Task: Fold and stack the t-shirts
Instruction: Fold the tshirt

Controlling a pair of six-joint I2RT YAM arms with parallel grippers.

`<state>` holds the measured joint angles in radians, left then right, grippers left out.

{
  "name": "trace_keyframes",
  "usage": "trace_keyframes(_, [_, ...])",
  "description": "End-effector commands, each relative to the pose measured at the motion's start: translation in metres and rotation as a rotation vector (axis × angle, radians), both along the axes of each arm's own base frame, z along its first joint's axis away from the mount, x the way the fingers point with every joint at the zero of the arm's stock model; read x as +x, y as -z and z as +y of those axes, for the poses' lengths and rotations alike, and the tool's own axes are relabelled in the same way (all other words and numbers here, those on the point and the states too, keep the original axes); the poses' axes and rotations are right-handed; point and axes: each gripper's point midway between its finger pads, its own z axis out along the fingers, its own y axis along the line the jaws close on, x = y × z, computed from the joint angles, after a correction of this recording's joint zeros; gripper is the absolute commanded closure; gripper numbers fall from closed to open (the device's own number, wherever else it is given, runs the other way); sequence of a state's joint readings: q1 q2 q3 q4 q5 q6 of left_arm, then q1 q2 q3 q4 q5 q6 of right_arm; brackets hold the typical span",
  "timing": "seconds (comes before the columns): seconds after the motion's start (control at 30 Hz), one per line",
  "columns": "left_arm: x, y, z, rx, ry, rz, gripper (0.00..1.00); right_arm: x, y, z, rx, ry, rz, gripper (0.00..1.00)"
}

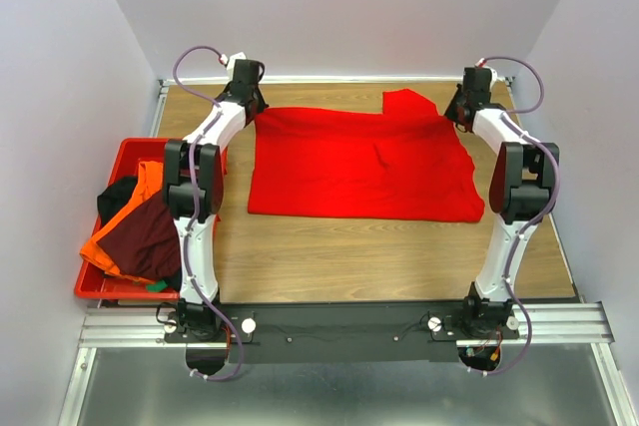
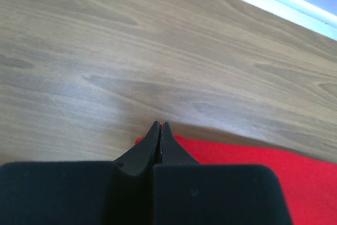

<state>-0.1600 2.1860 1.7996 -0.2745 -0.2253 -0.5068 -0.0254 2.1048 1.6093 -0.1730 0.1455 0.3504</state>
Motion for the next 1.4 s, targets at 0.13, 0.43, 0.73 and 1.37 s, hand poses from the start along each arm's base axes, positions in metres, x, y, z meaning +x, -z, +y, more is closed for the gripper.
trace_keyframes(0.13, [-0.020, -0.005, 0.009, -0.023, -0.026, 0.004, 1.00, -0.029, -0.019, -0.019, -0.017, 0.112, -0.017, 1.00])
trace_keyframes(0.43, [-0.043, -0.001, 0.009, -0.049, -0.038, 0.031, 1.00, -0.068, -0.004, -0.021, 0.024, 0.186, 0.026, 1.00])
trace_keyframes(0.73, [-0.063, 0.008, 0.011, -0.065, -0.049, 0.067, 1.00, -0.092, 0.005, -0.022, 0.049, 0.241, 0.047, 1.00])
trace_keyframes(1.37, [-0.092, 0.017, 0.006, -0.104, -0.038, 0.114, 1.00, -0.117, 0.000, -0.023, 0.058, 0.275, 0.042, 1.00])
